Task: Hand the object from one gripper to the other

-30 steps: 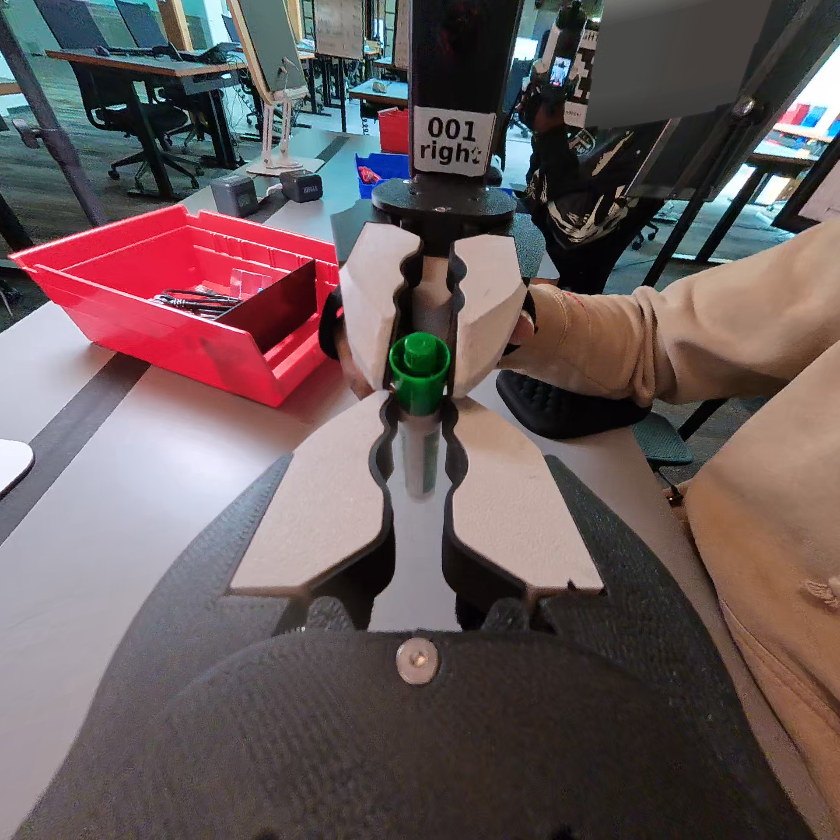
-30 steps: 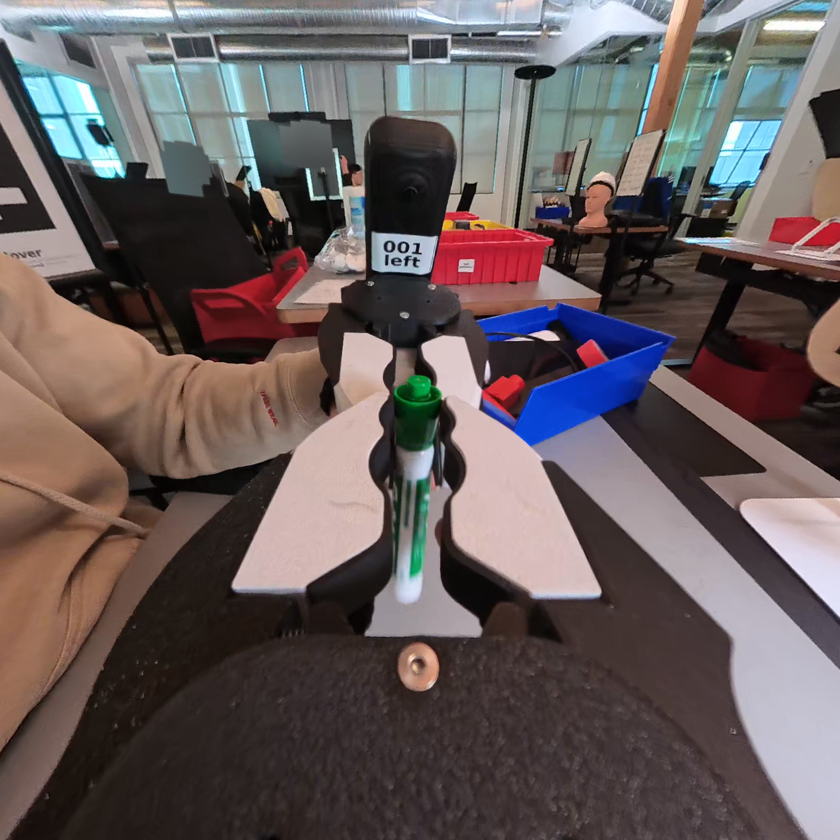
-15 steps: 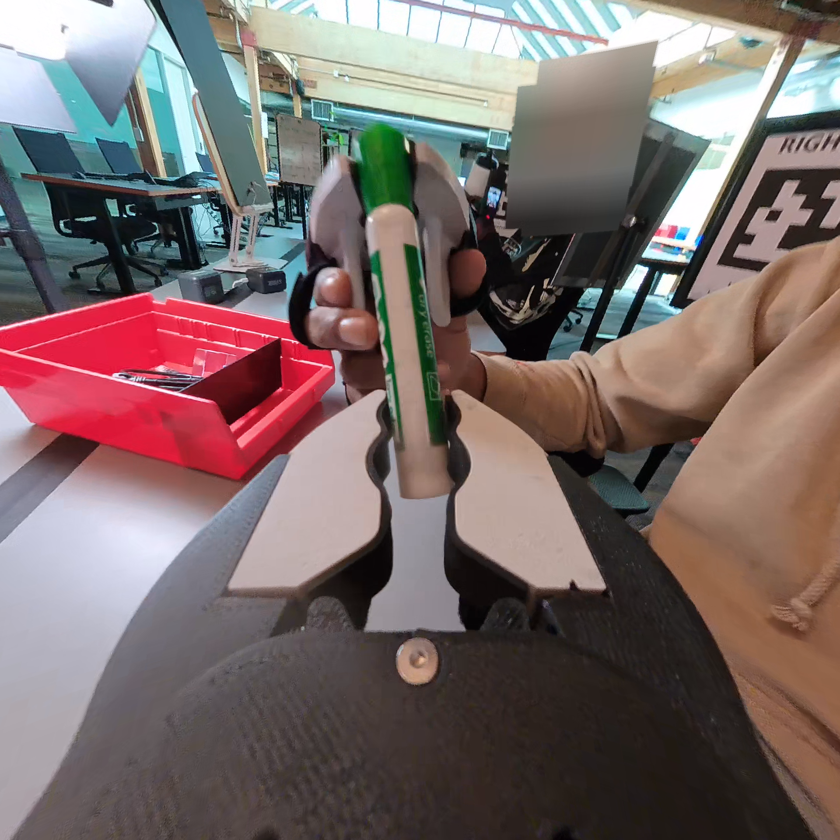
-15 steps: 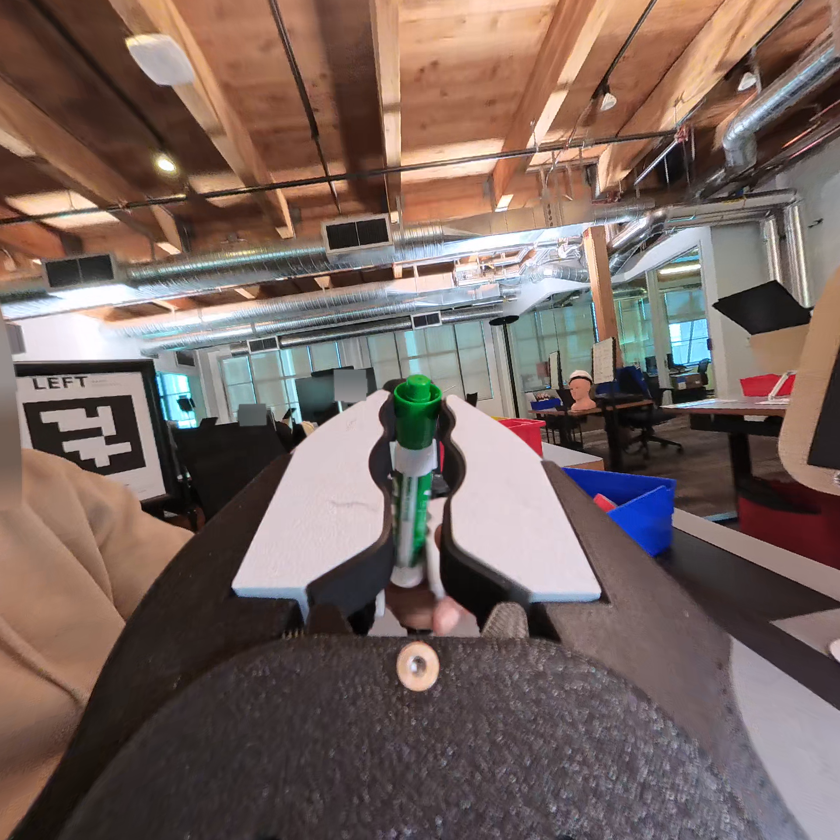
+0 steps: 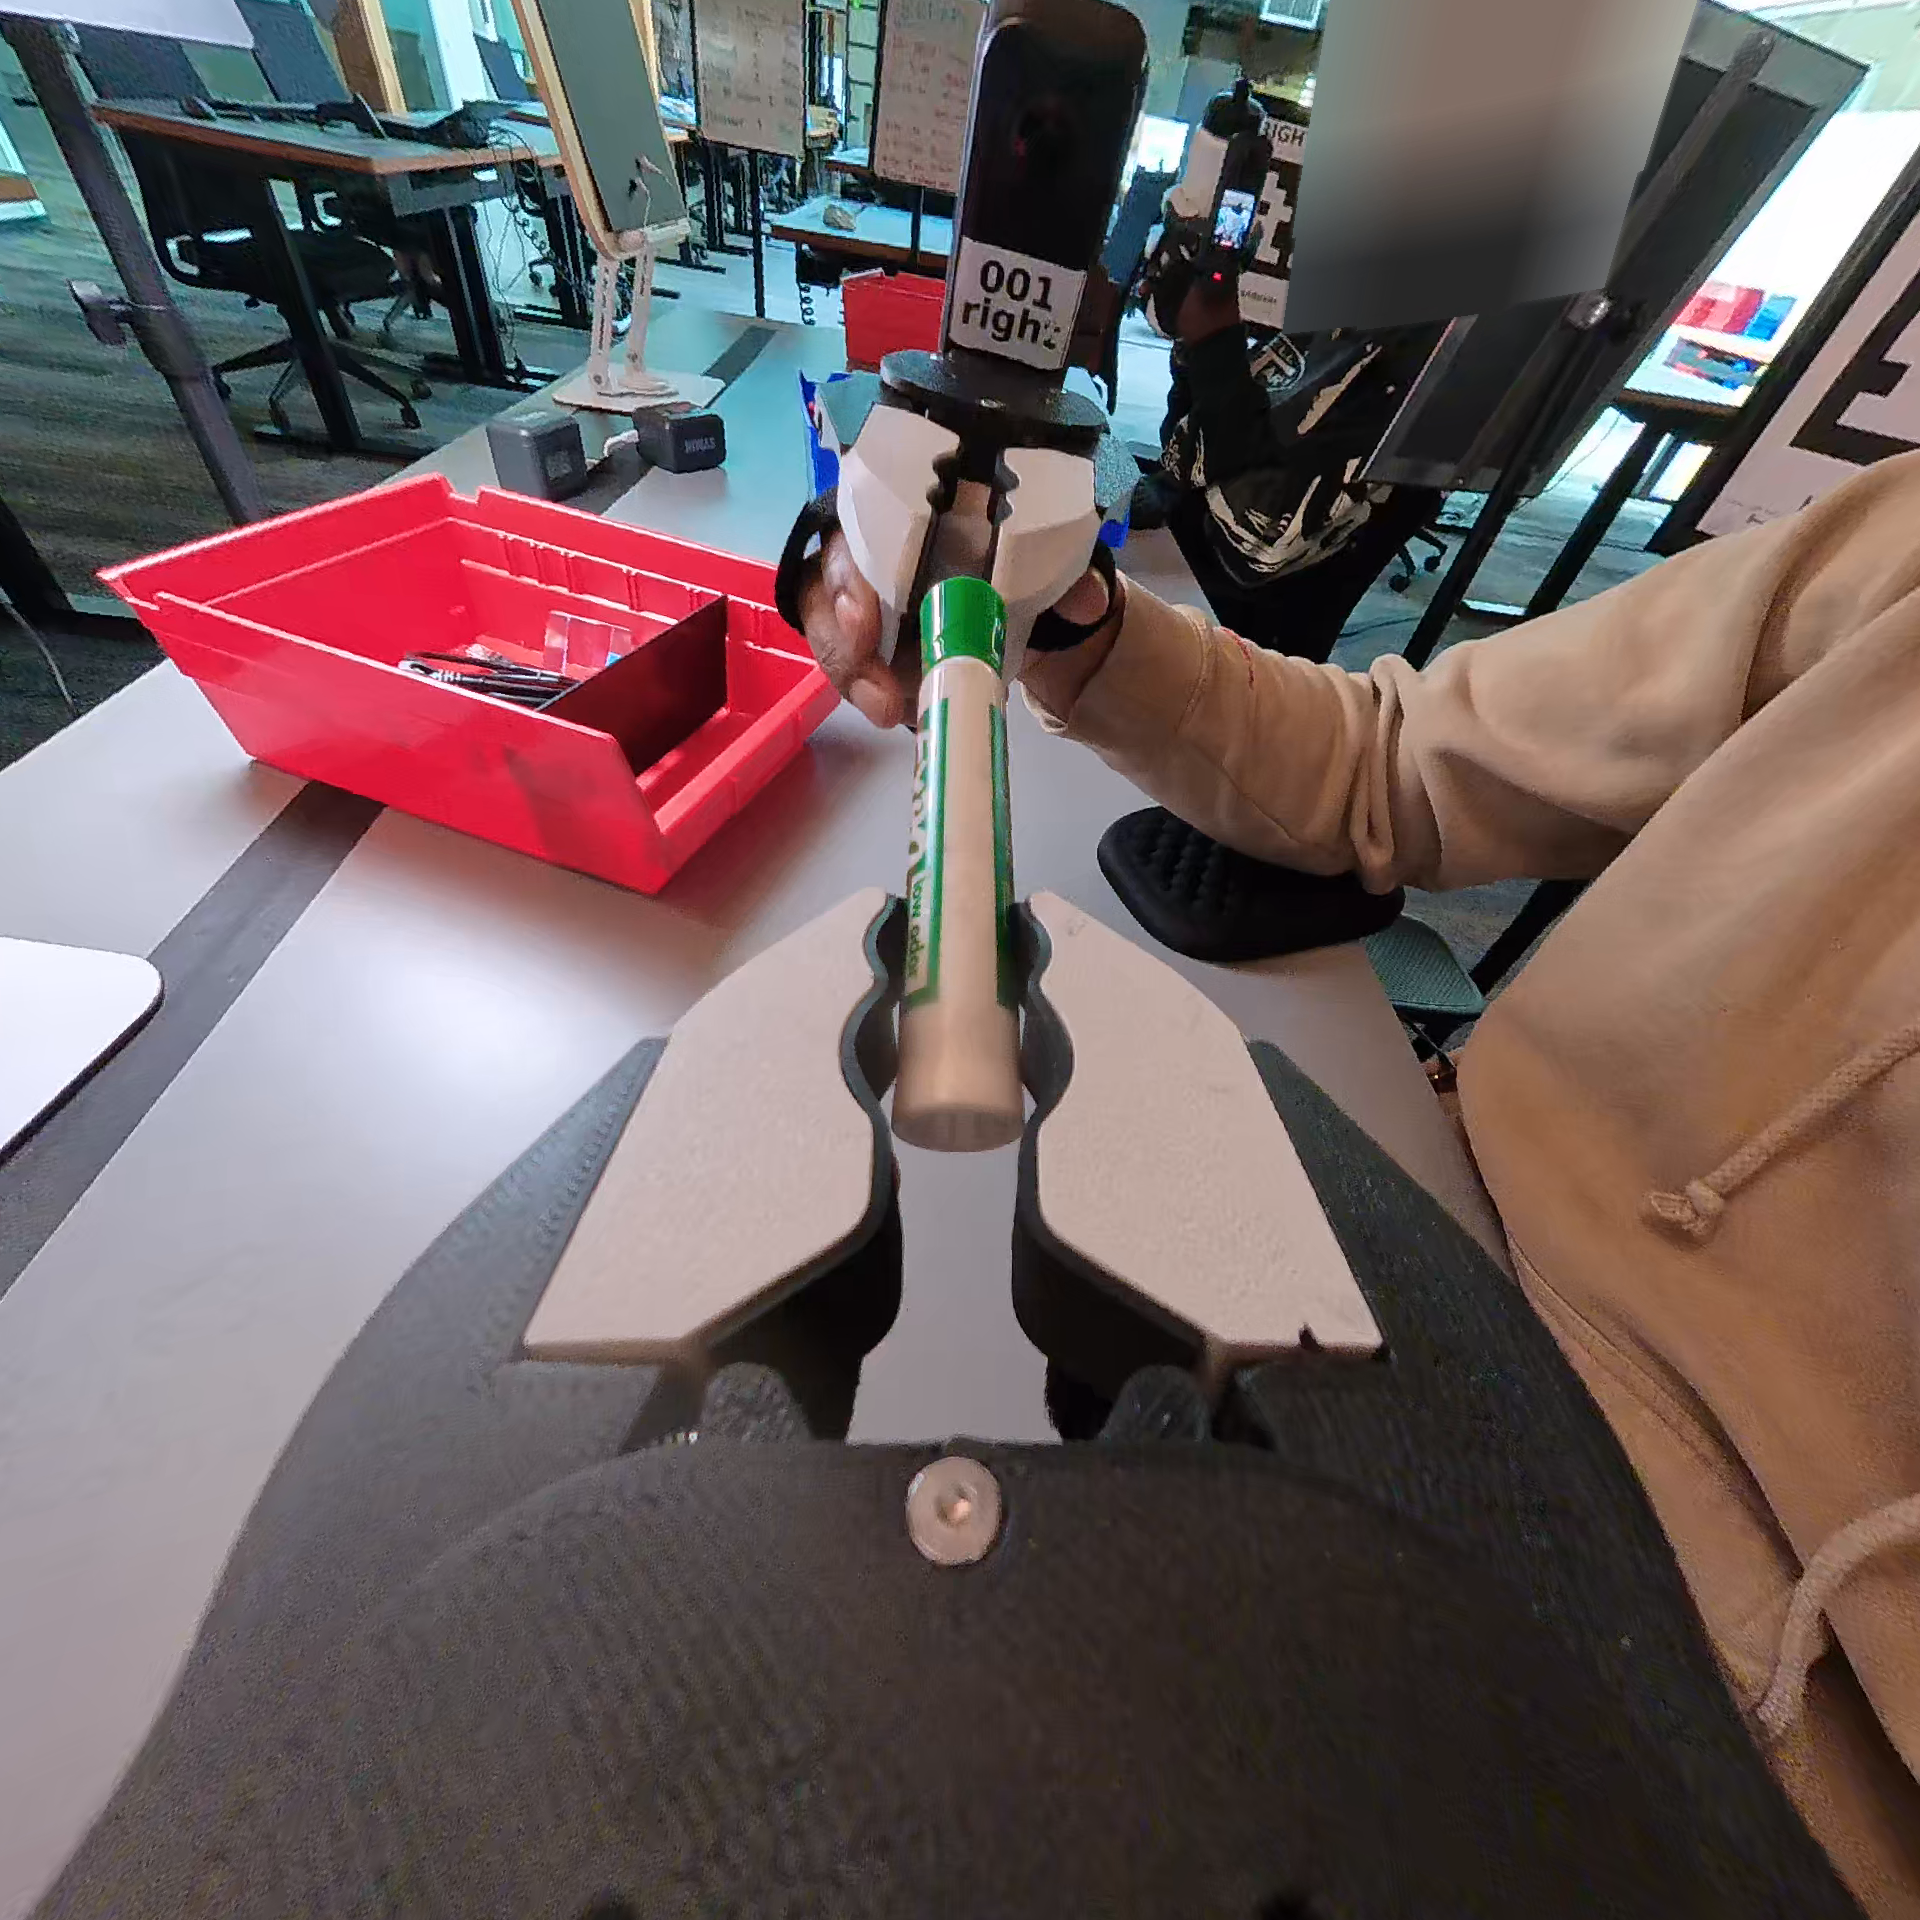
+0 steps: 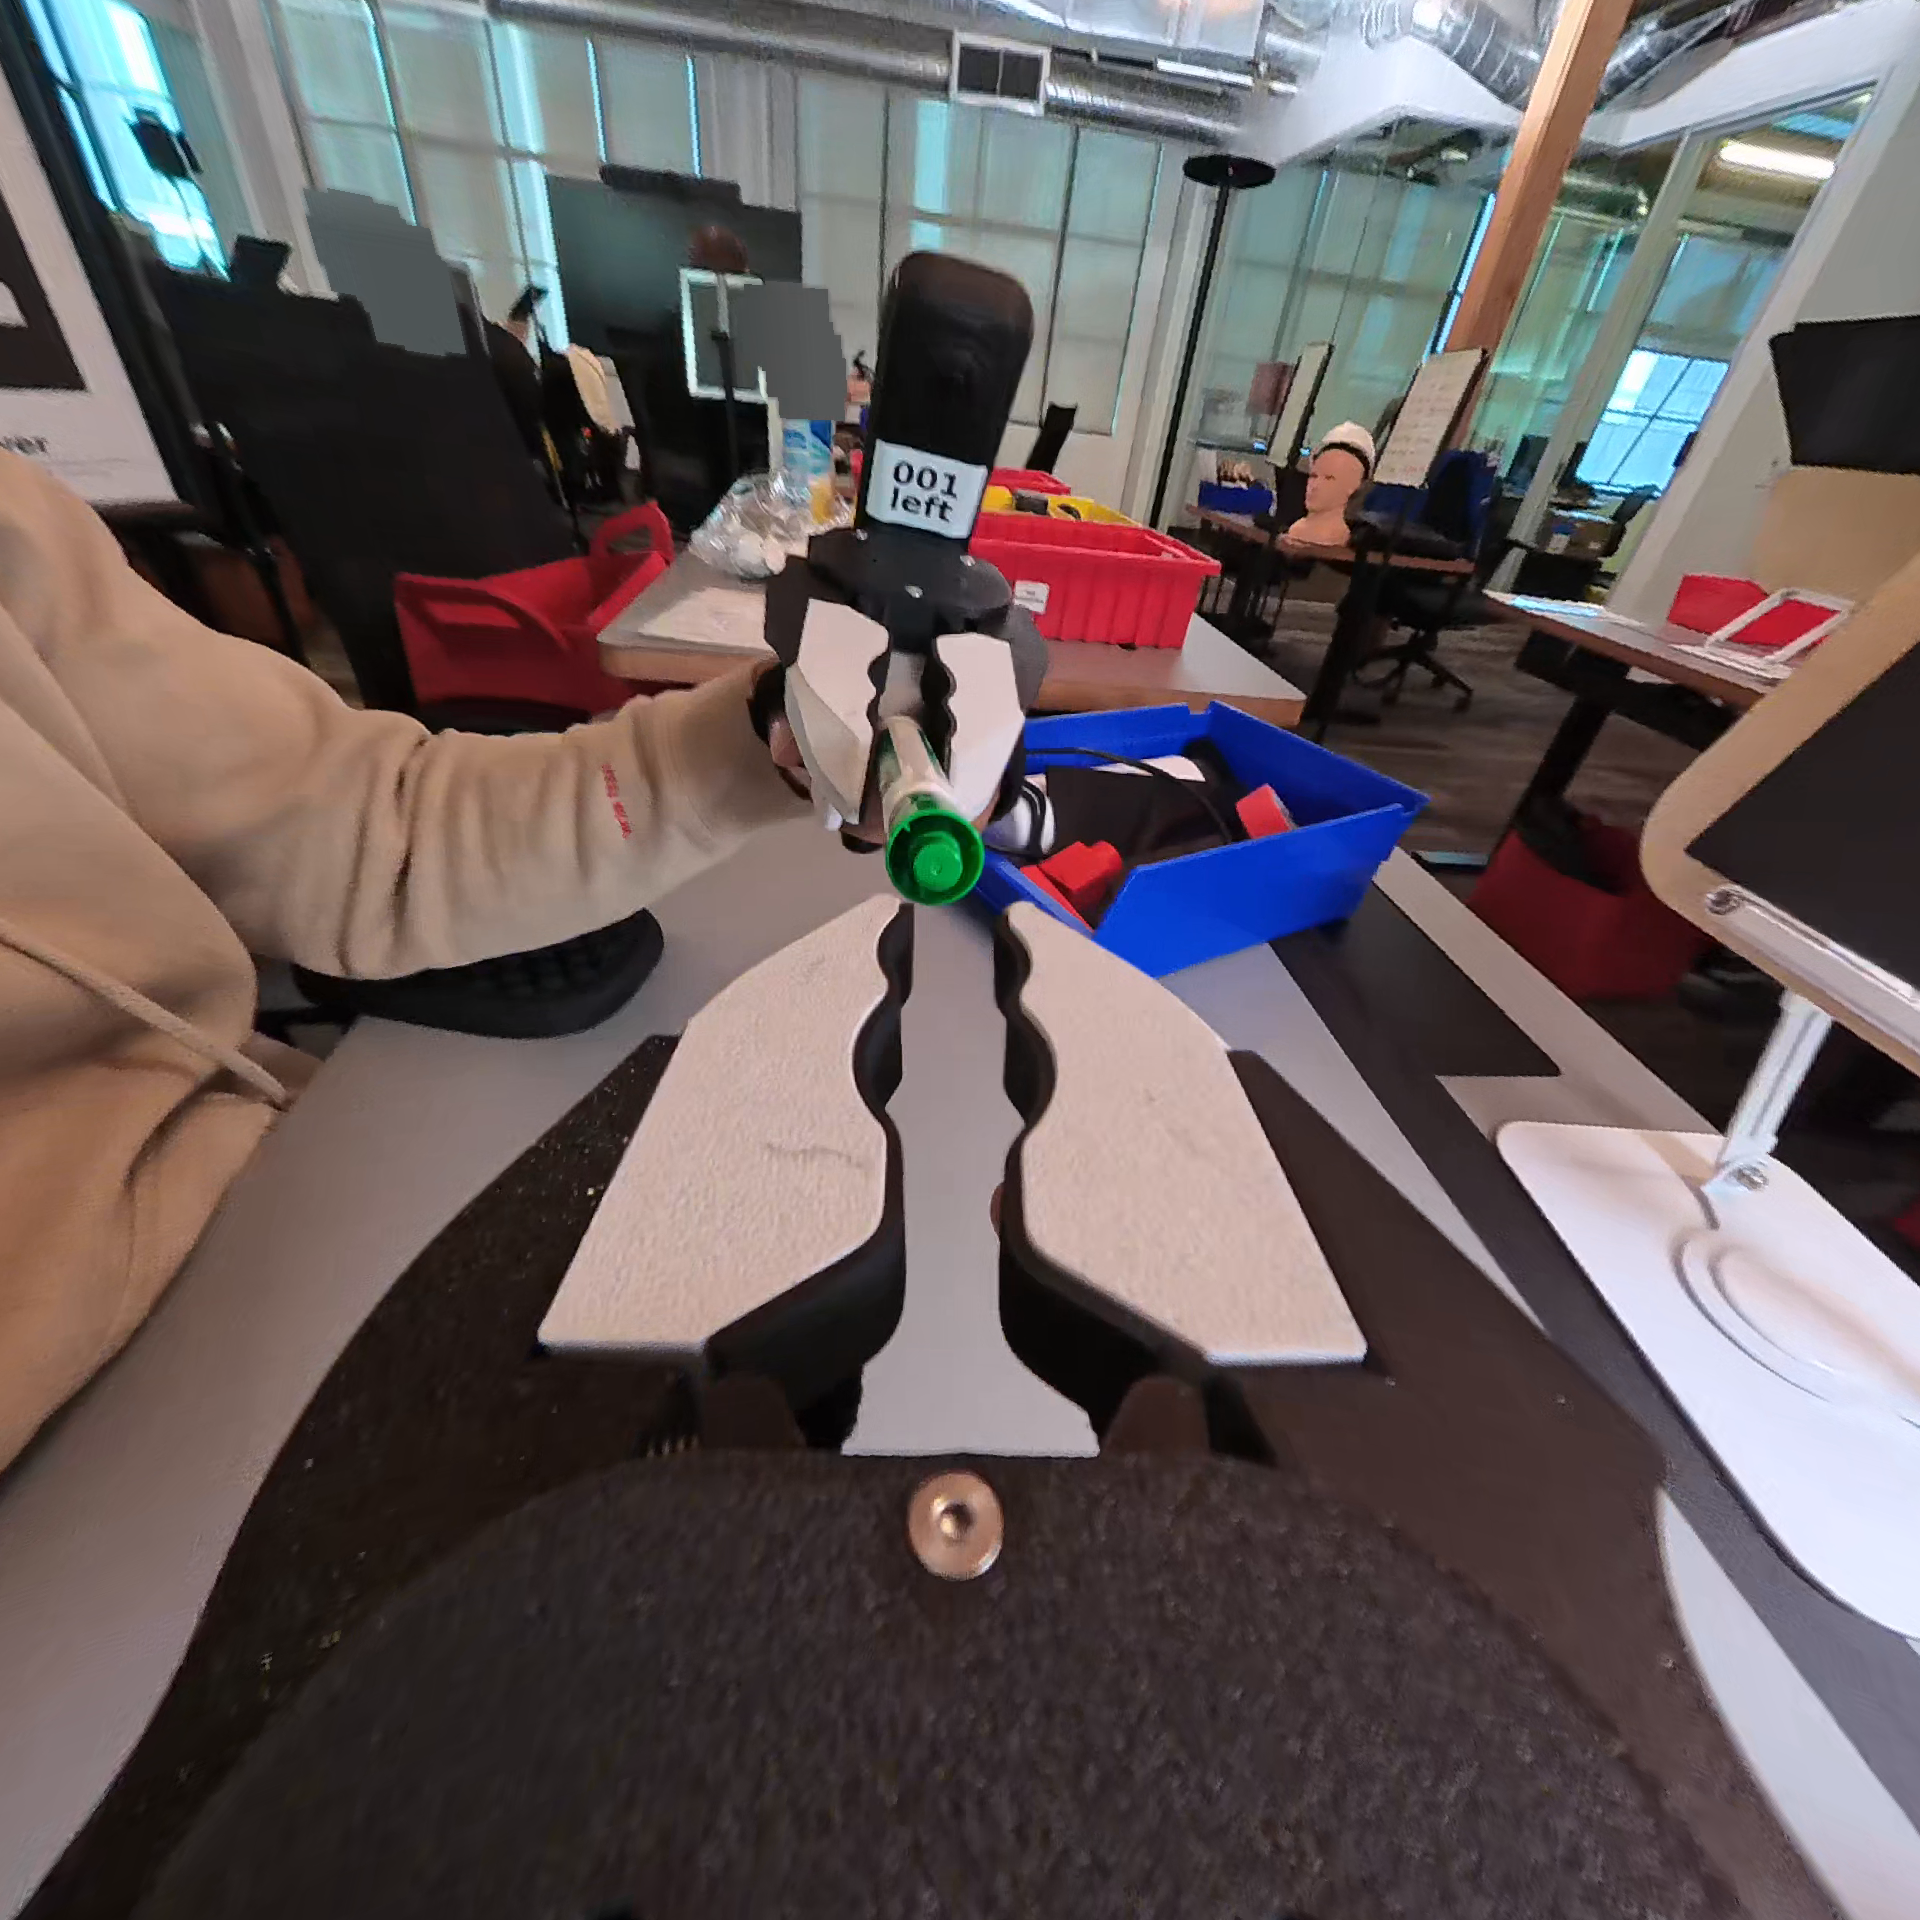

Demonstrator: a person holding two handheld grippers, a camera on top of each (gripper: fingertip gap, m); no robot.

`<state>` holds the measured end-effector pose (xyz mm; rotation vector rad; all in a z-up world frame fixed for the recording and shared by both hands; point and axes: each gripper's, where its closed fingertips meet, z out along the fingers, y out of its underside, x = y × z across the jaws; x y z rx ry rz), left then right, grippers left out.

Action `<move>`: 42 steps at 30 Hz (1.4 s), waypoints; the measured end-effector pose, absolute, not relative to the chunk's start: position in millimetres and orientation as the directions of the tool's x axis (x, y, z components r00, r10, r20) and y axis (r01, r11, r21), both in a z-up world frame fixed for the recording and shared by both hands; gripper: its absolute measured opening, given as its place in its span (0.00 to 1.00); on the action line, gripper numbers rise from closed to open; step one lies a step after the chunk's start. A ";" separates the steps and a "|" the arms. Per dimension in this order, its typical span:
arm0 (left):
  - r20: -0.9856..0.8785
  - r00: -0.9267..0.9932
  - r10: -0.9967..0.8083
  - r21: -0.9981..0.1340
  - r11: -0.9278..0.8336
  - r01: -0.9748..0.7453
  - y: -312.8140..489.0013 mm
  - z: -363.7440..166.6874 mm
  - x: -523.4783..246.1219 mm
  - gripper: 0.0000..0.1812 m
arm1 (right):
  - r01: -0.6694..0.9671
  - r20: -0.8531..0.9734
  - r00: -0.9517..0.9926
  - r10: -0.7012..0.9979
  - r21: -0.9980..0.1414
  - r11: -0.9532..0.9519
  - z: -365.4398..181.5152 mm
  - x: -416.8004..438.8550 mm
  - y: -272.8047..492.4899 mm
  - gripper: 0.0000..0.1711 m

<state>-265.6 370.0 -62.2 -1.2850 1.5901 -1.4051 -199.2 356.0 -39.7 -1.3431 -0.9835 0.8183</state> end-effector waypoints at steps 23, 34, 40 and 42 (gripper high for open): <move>0.043 -0.251 -0.967 -0.990 -0.008 -0.141 384.9 -41.7 -288.3 0.26 | -0.092 0.090 0.381 0.920 -0.987 0.135 -6.2 -163.8 345.6 0.05; 0.027 -0.211 -0.977 -0.986 0.009 -0.165 389.9 -45.5 -287.3 0.24 | -0.117 0.117 0.464 0.878 -0.975 0.191 14.3 -119.2 340.0 0.04; 0.041 -0.259 -0.965 -0.978 0.014 -0.207 366.9 -64.8 -251.7 0.25 | -0.079 0.100 0.390 0.915 -0.987 0.142 -2.0 -153.5 342.2 0.04; 0.046 -0.267 -0.963 -0.970 0.021 -0.241 356.0 -80.9 -230.4 0.28 | -0.053 0.091 0.344 0.935 -0.992 0.116 -12.4 -174.4 341.7 0.04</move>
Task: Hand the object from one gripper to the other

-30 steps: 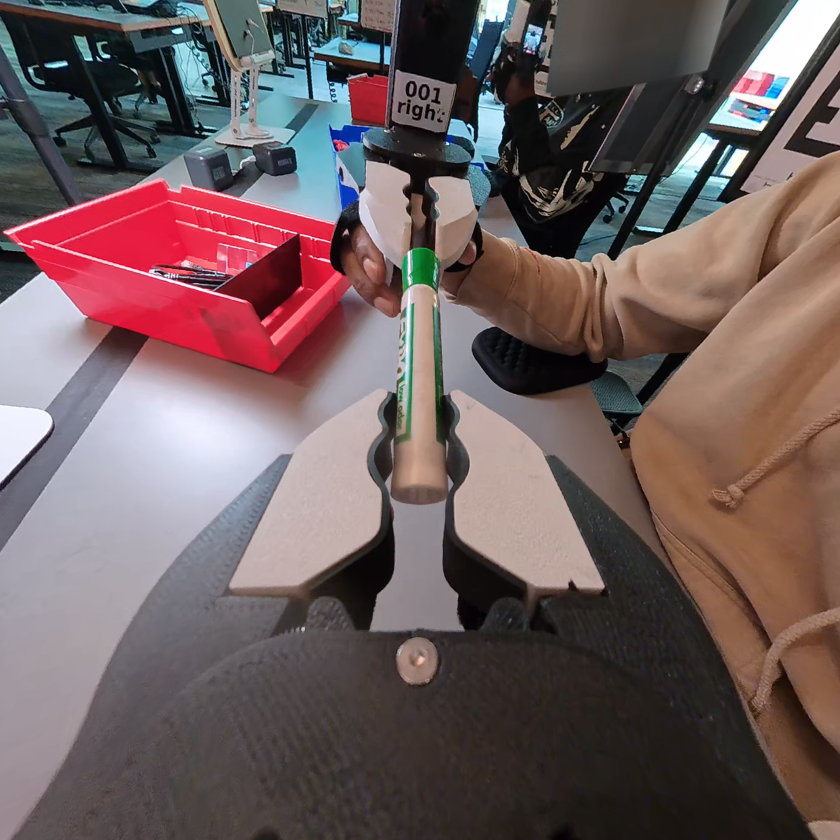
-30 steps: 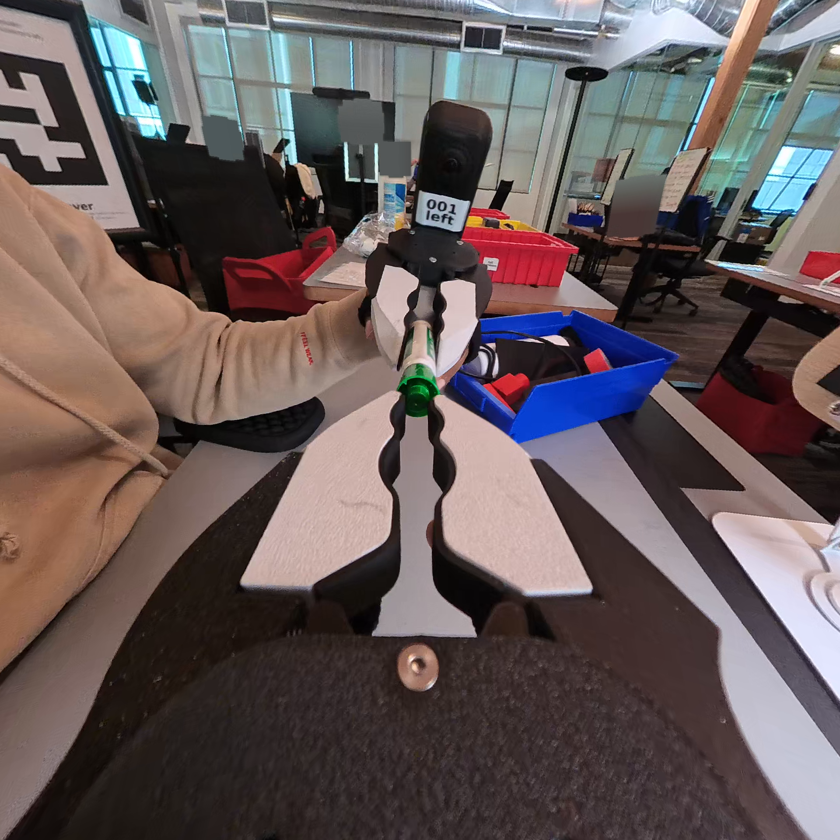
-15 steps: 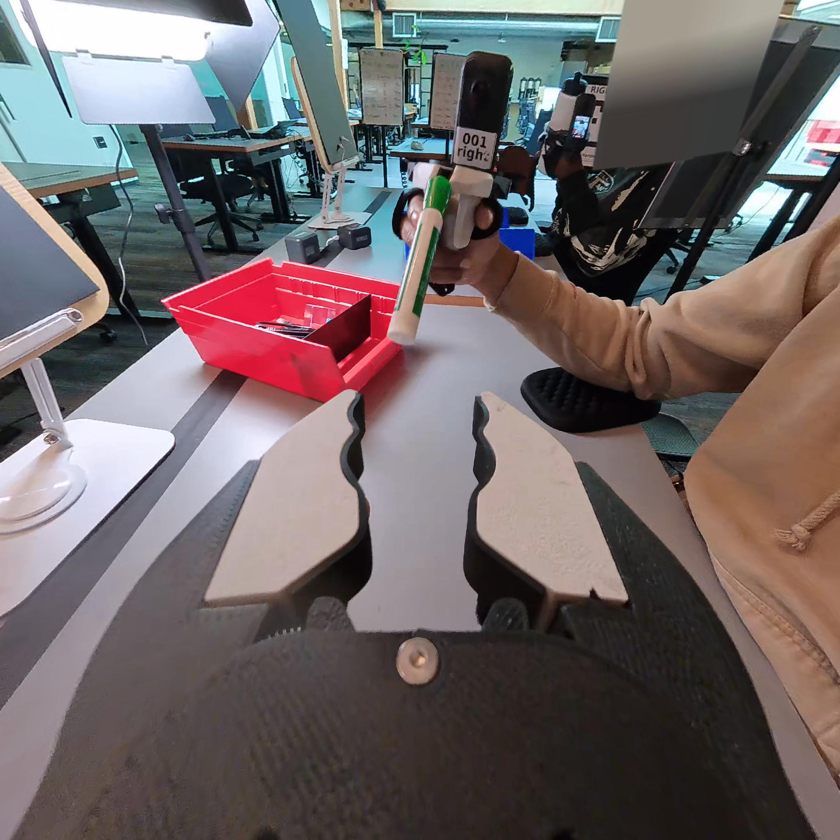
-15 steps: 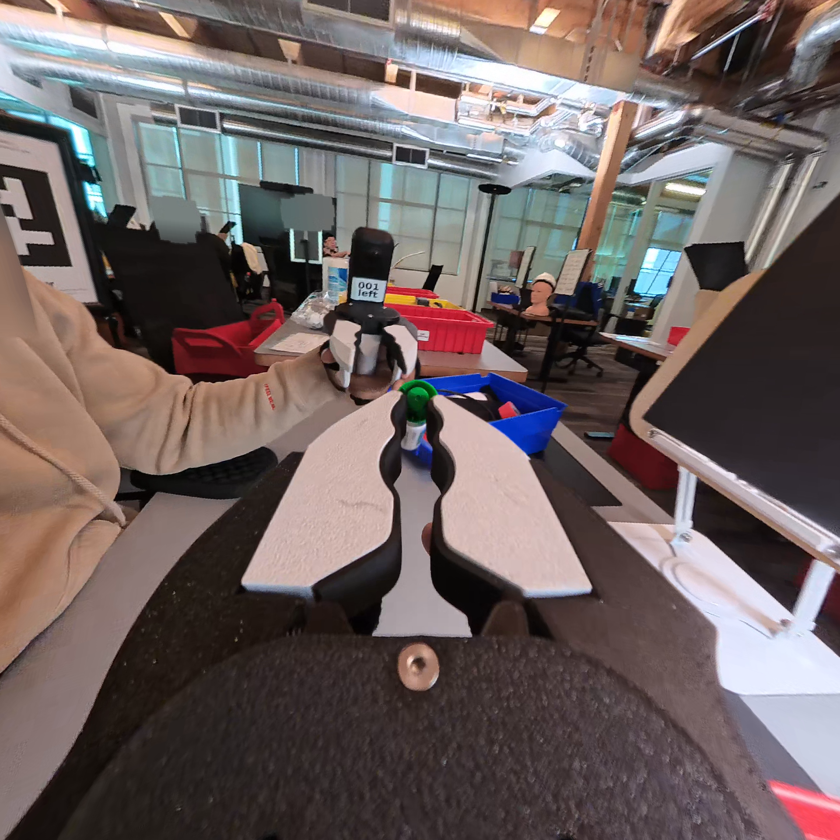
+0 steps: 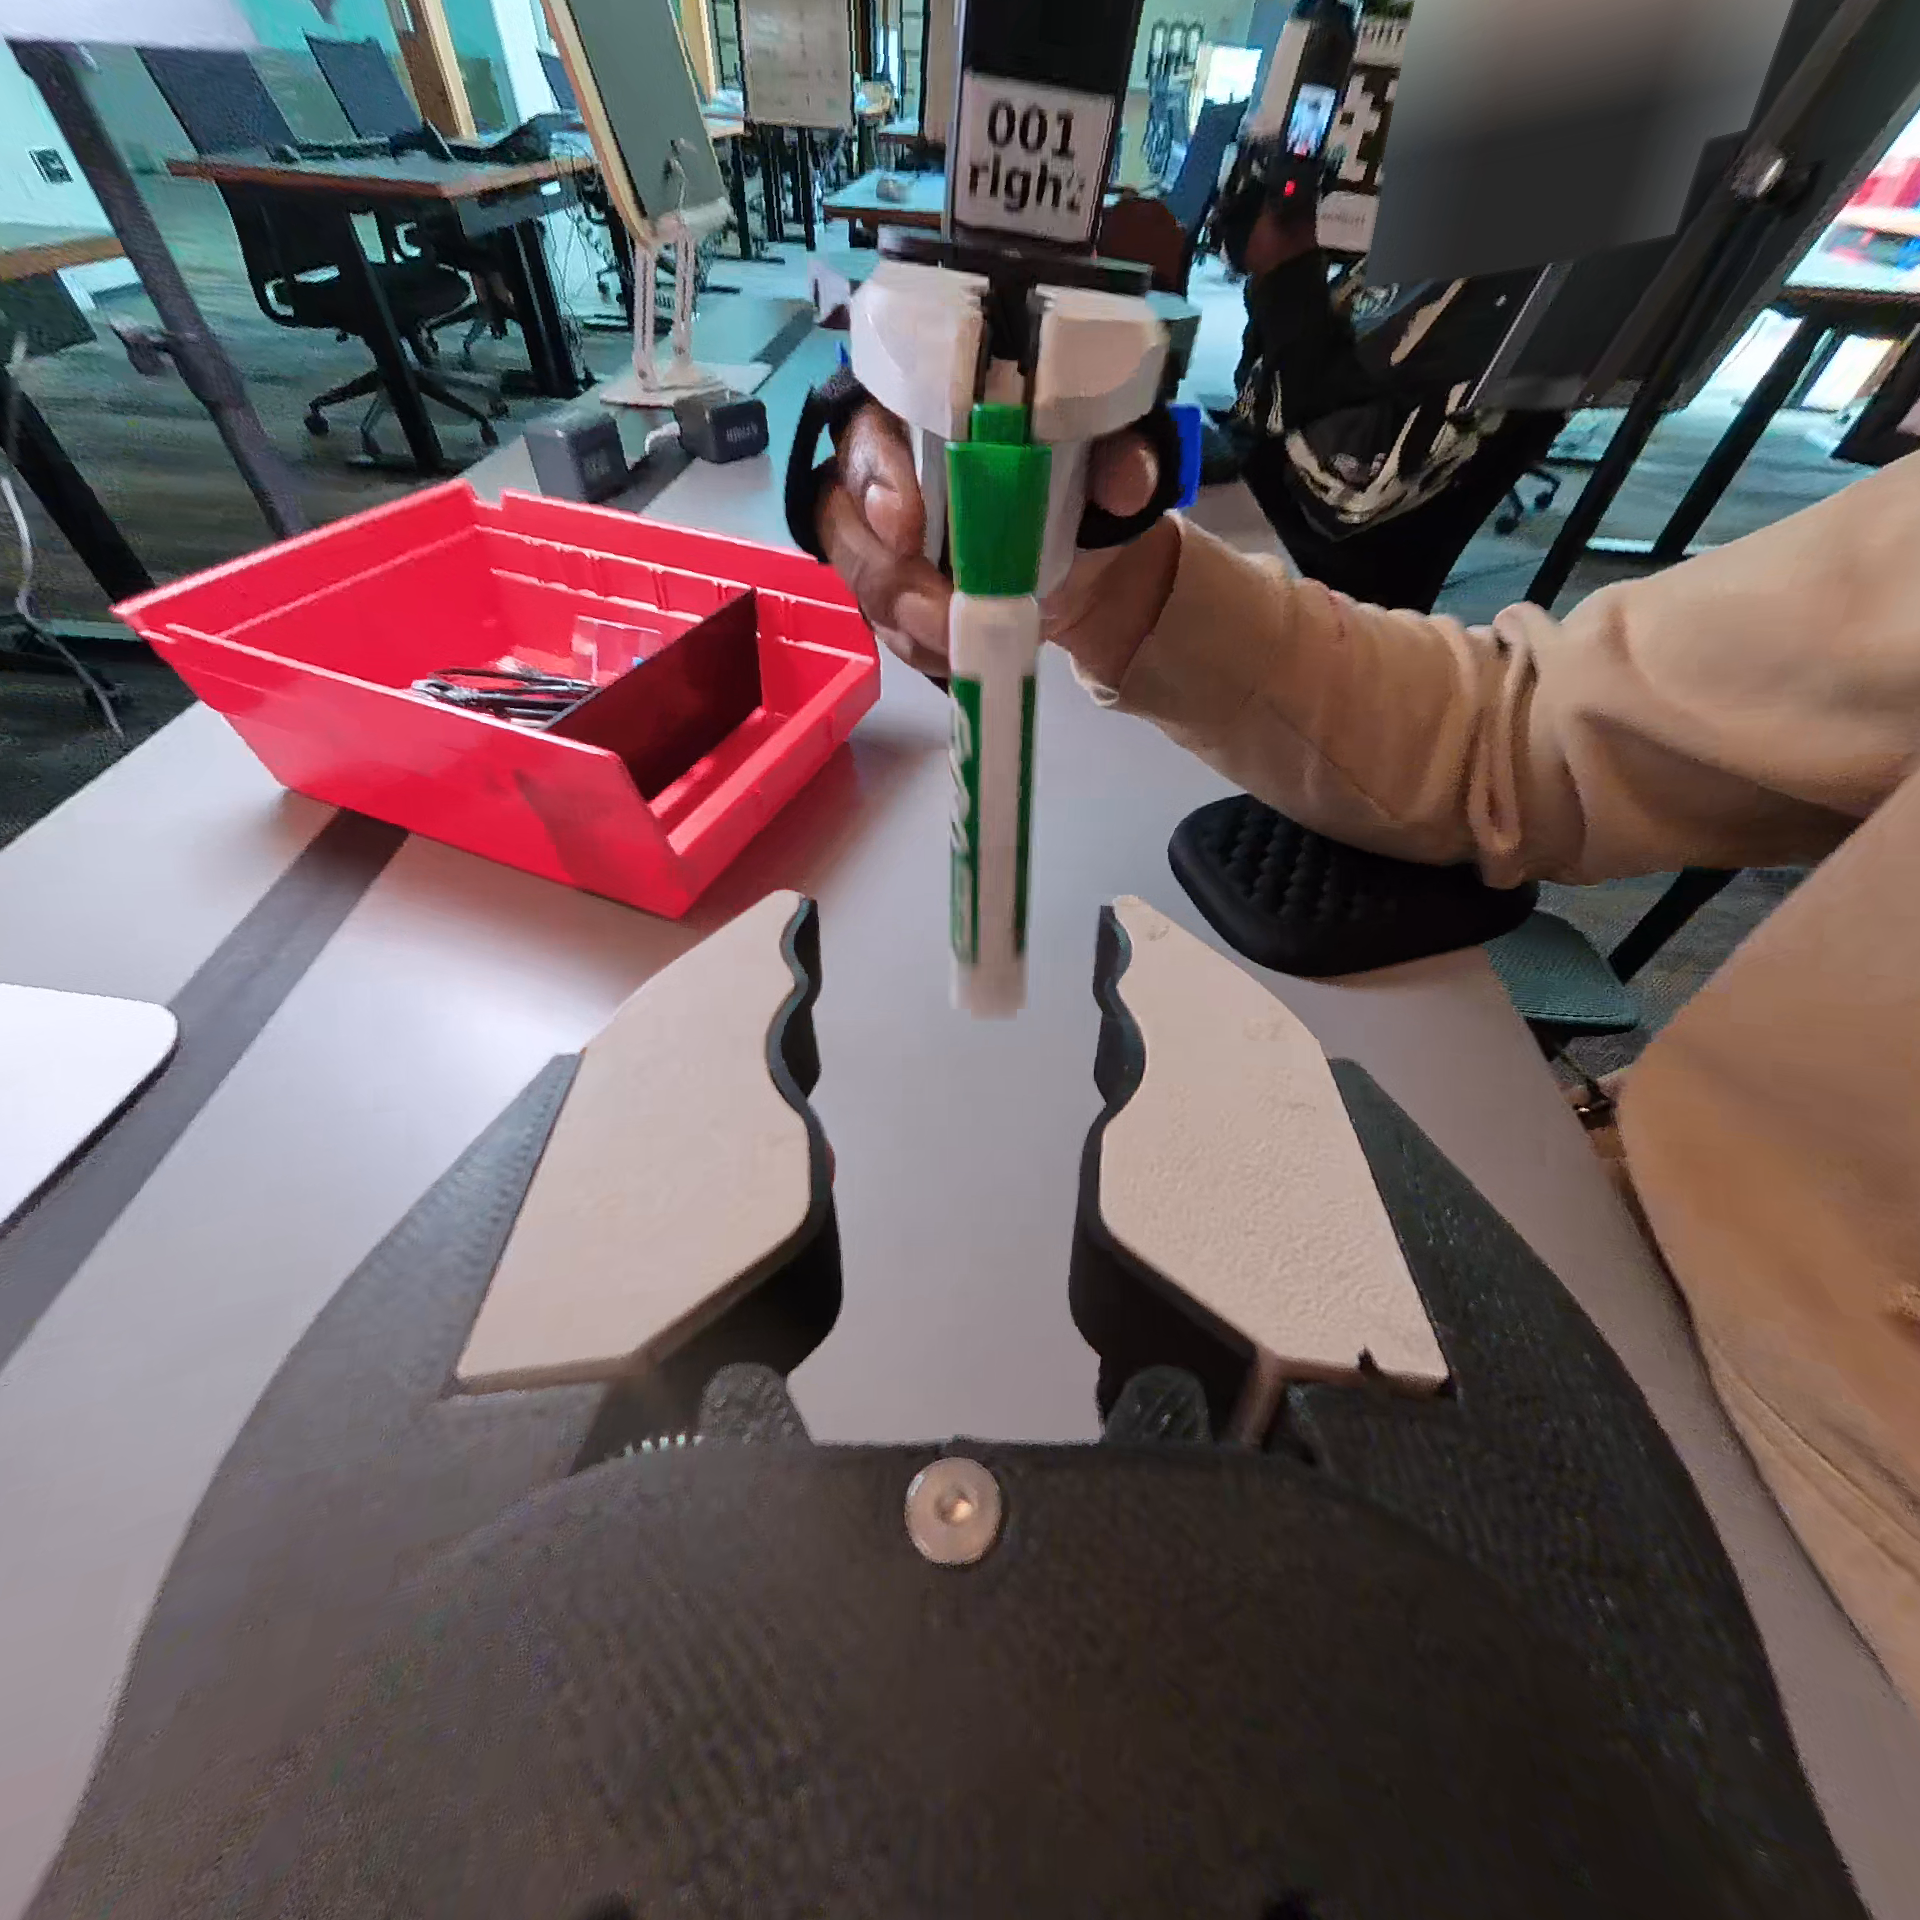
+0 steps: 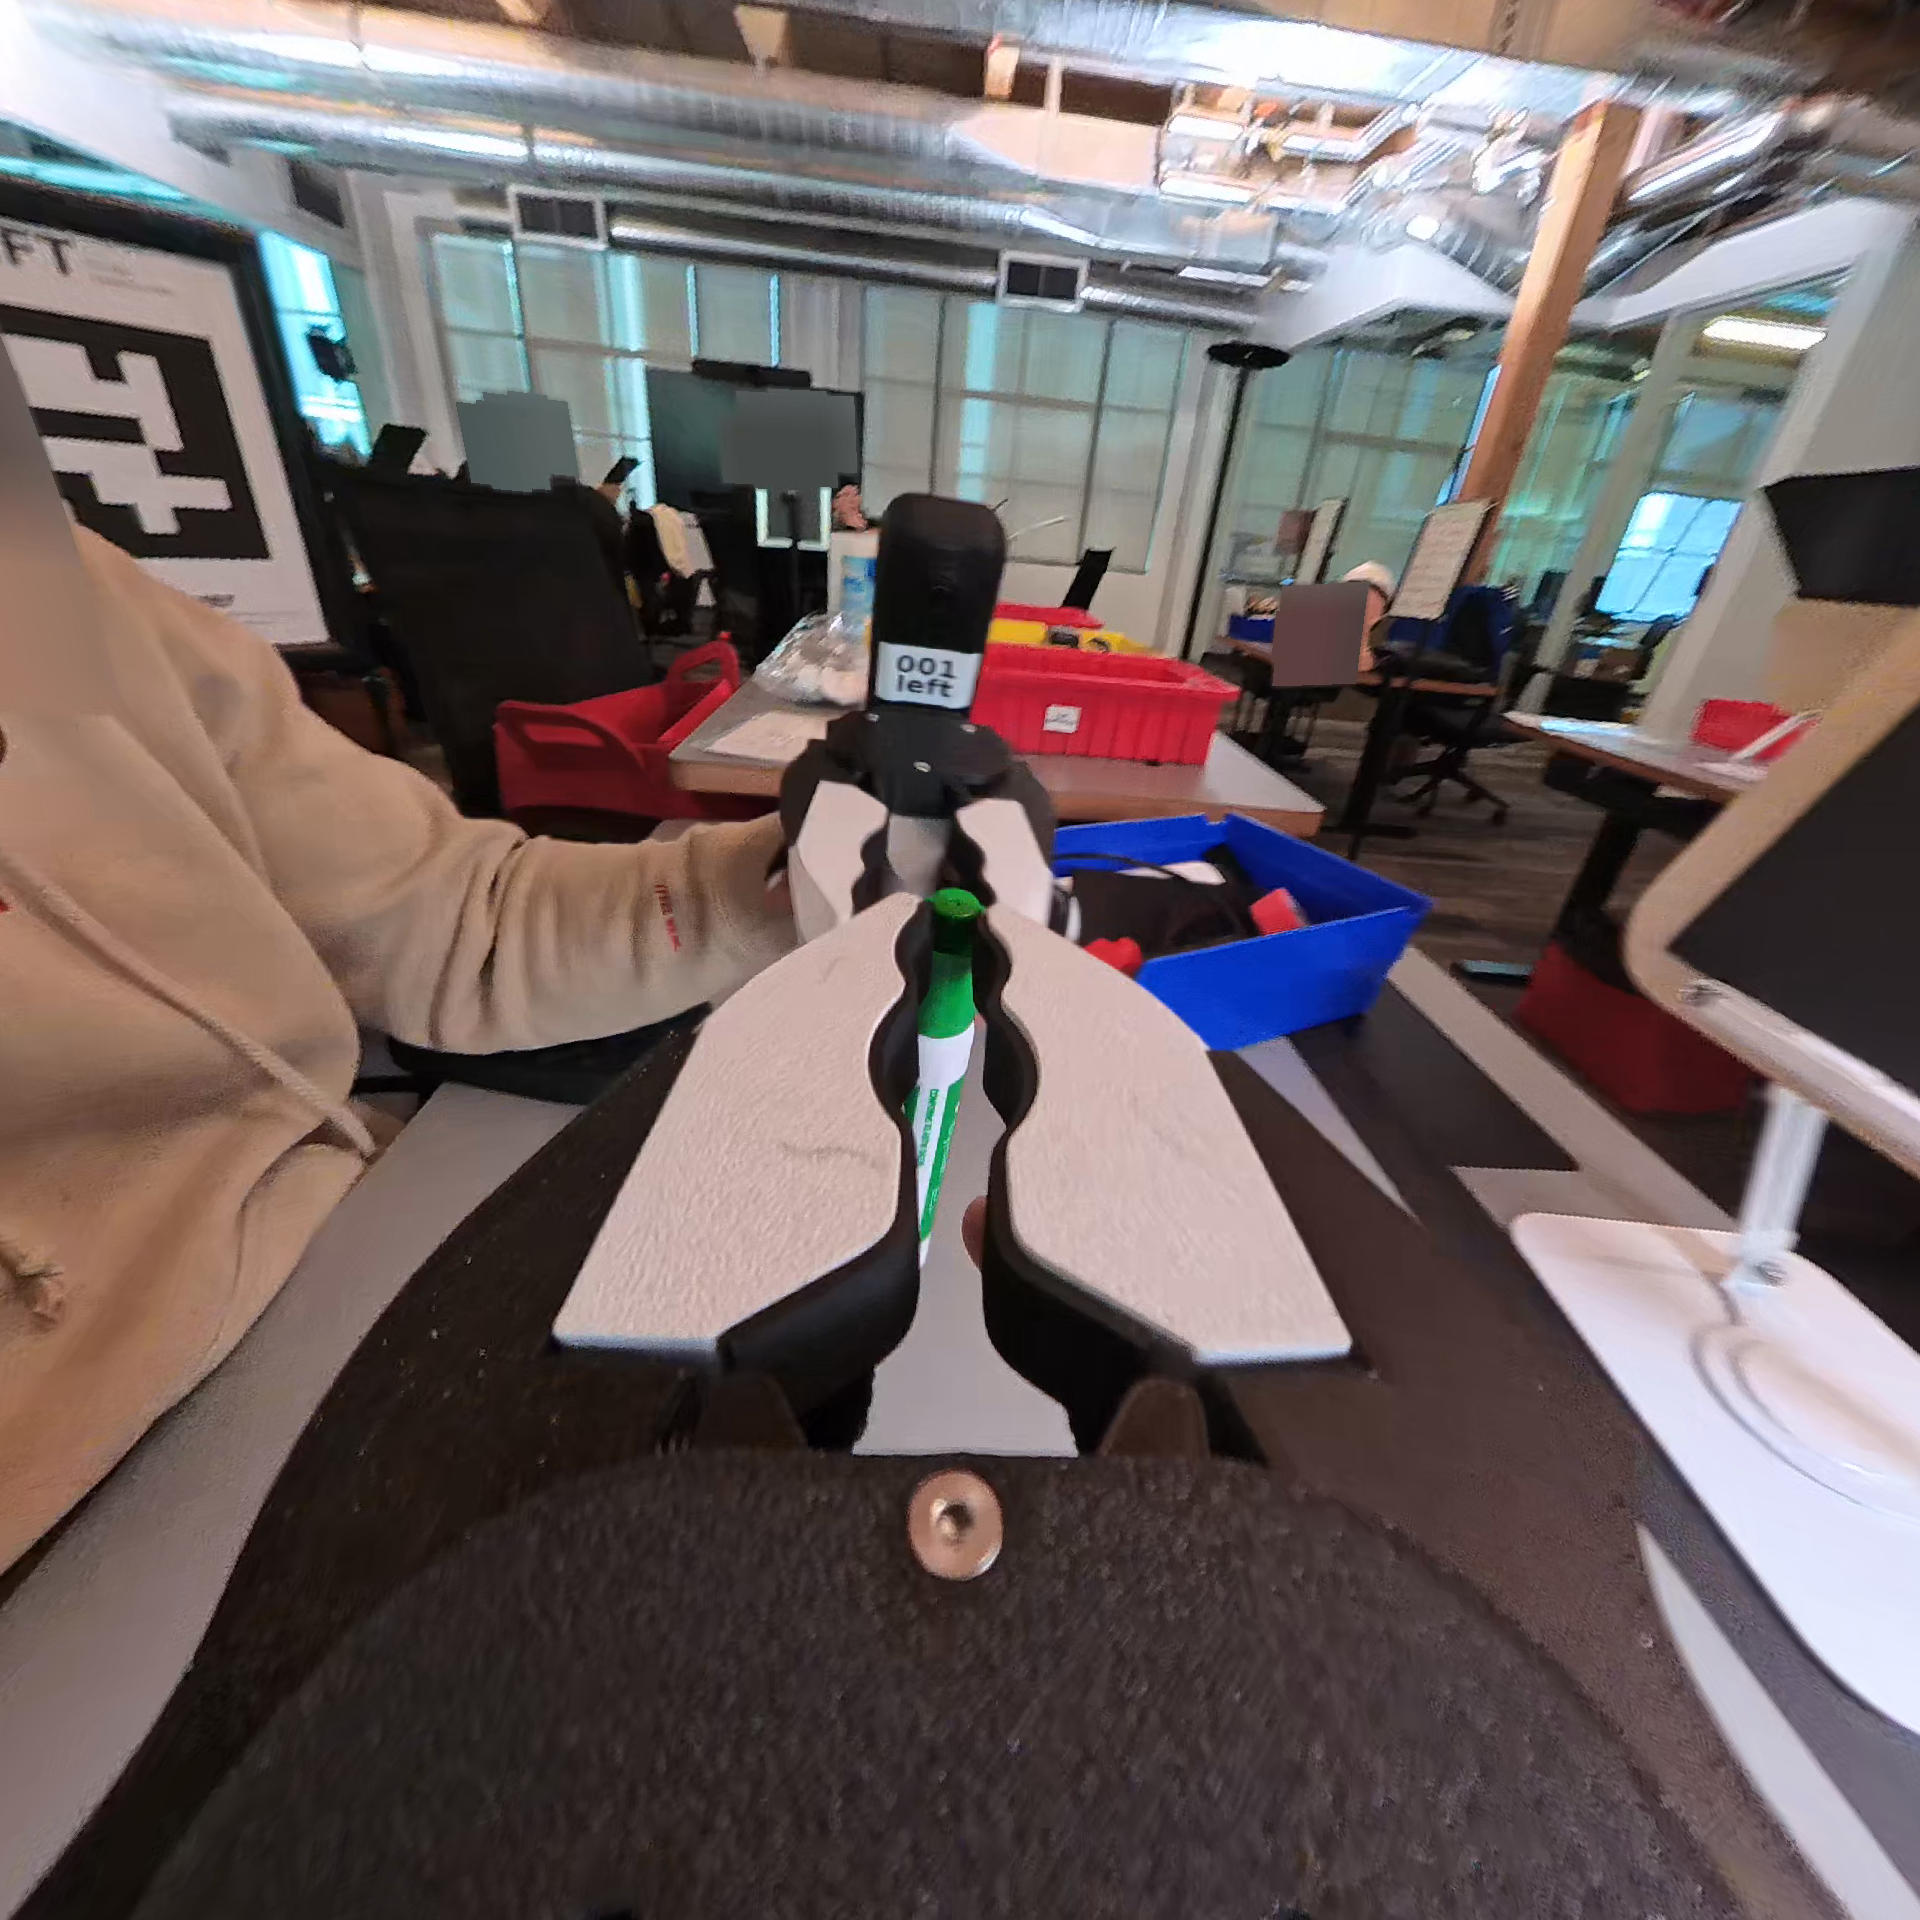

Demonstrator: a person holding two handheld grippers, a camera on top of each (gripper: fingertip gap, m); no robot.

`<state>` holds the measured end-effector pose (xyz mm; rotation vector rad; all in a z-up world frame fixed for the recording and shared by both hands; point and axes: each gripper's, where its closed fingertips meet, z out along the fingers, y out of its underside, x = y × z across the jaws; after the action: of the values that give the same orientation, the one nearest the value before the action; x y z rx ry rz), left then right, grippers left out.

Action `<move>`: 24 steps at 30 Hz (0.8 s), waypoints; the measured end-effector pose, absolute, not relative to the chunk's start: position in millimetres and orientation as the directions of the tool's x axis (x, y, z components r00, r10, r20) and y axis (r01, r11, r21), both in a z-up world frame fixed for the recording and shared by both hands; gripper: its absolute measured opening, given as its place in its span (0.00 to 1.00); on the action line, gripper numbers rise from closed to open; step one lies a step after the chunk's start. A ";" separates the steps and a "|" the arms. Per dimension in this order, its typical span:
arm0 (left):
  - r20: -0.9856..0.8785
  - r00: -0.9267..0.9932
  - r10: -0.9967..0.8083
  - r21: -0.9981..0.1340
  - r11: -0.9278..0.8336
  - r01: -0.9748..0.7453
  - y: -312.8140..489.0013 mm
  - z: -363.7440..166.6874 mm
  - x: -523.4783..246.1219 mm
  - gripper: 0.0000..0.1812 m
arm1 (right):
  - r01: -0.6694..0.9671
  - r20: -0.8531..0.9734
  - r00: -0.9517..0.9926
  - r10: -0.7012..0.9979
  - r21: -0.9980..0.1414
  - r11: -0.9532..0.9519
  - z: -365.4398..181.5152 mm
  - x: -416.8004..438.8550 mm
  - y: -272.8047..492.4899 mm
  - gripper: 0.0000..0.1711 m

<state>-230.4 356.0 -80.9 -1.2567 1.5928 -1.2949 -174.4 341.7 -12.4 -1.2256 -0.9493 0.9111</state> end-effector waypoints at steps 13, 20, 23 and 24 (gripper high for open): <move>0.102 -0.224 -0.969 -0.993 -0.113 0.038 370.6 -40.1 -231.5 0.11 | -0.110 -0.024 0.361 0.932 -0.994 0.017 -28.9 -210.0 359.3 0.17; 0.205 -0.265 -0.942 -0.902 -0.287 0.322 377.7 -9.8 -239.3 0.11 | -0.149 -0.079 0.375 0.924 -0.989 -0.024 -61.0 -256.5 372.5 0.18; 0.195 -0.260 -0.946 -0.892 -0.281 0.354 379.2 -6.7 -241.7 0.11 | -0.138 -0.051 0.413 0.909 -0.990 0.007 -51.0 -248.8 372.6 0.11; 0.194 -0.261 -0.946 -0.909 -0.273 0.316 380.1 -9.9 -241.4 0.11 | -0.133 -0.036 0.420 0.907 -0.991 0.022 -43.2 -241.4 371.3 0.11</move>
<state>-241.4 380.1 -9.9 -0.9879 0.9686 -1.7006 -241.4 371.3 -43.2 -1.2906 -0.7877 0.9510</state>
